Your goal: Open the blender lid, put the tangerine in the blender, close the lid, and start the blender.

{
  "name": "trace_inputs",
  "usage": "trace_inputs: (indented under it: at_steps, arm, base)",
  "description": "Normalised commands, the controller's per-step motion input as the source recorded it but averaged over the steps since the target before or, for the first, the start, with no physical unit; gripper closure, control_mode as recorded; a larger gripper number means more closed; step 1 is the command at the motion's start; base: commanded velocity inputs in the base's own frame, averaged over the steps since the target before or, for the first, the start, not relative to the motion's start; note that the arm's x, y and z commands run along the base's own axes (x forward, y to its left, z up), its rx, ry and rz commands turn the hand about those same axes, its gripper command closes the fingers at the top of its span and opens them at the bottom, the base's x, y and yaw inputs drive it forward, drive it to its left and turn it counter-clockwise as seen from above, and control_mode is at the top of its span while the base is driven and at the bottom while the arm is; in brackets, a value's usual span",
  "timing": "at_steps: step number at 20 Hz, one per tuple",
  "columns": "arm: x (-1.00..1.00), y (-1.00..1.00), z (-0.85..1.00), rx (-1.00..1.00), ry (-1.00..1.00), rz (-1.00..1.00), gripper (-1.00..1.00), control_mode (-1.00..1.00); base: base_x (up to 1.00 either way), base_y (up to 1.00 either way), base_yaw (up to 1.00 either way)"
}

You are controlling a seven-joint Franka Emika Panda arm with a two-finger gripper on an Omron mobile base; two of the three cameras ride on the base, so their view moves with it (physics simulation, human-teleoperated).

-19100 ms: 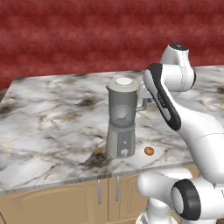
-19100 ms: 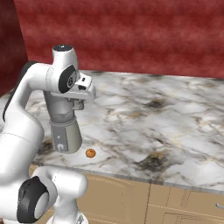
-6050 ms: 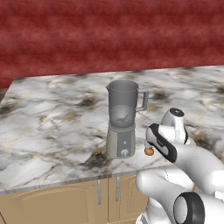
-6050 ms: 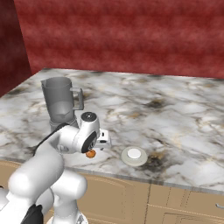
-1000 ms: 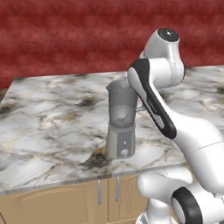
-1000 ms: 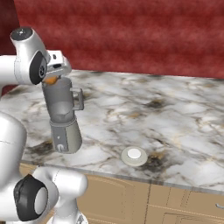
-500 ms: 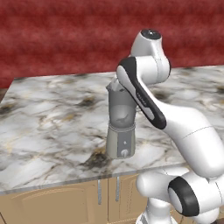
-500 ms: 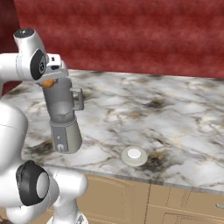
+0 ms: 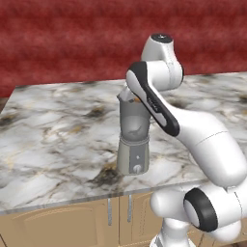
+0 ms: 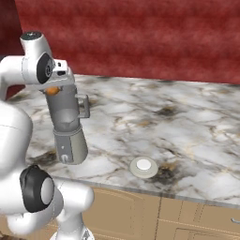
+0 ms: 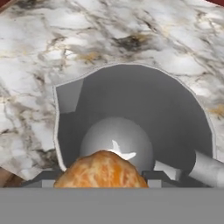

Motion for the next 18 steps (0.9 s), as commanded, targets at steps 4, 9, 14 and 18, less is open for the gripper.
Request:
trace_inputs:
  at_steps: [4,9,14,18]
  arm:
    - [0.44,0.0,-0.01,0.0,0.01,0.0,1.0,-1.0]
    - [0.3,-0.02,-0.03,0.0,0.0,0.0,1.0,-1.0]
    - [0.25,0.0,-0.39,0.0,0.03,0.0,1.0,-1.0]
    - [0.13,0.0,-0.55,0.0,0.02,-0.01,1.0,-1.0]
  base:
    - [0.0,0.0,0.0]
    - [0.0,0.0,0.0]
    - [0.0,0.0,0.0]
    - [0.0,0.0,0.0]
